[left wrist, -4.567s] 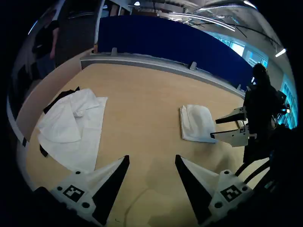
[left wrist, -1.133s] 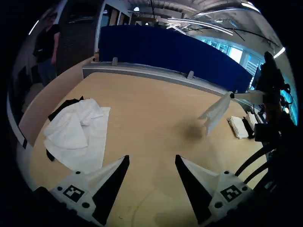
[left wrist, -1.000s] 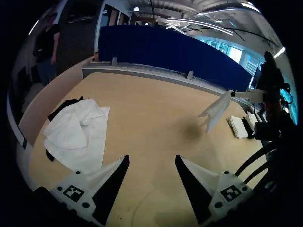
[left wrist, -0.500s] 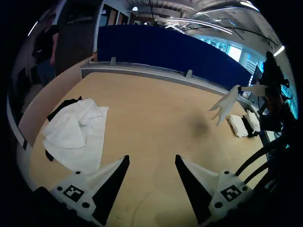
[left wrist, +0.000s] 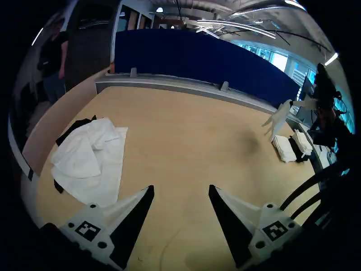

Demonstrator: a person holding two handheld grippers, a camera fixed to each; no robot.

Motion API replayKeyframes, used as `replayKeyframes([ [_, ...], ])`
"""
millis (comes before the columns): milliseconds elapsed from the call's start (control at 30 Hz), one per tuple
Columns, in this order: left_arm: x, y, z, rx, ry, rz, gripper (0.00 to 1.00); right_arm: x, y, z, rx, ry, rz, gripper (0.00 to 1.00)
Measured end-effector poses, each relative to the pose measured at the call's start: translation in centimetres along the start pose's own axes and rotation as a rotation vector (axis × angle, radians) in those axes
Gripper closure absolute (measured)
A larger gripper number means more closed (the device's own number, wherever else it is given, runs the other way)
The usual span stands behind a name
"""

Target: Fold towel

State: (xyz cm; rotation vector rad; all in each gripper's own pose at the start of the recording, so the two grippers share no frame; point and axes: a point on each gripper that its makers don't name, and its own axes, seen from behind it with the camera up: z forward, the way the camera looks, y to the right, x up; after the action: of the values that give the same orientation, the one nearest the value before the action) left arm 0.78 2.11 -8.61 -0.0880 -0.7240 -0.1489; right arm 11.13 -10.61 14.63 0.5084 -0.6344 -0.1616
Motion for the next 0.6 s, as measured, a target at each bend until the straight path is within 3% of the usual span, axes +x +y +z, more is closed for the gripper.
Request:
replayKeyframes([
  [600, 0.0, 0.1, 0.6, 0.014, -0.014, 0.003, 0.11, 0.3, 11.8, 0.6, -0.139, -0.033, 0.049, 0.95],
])
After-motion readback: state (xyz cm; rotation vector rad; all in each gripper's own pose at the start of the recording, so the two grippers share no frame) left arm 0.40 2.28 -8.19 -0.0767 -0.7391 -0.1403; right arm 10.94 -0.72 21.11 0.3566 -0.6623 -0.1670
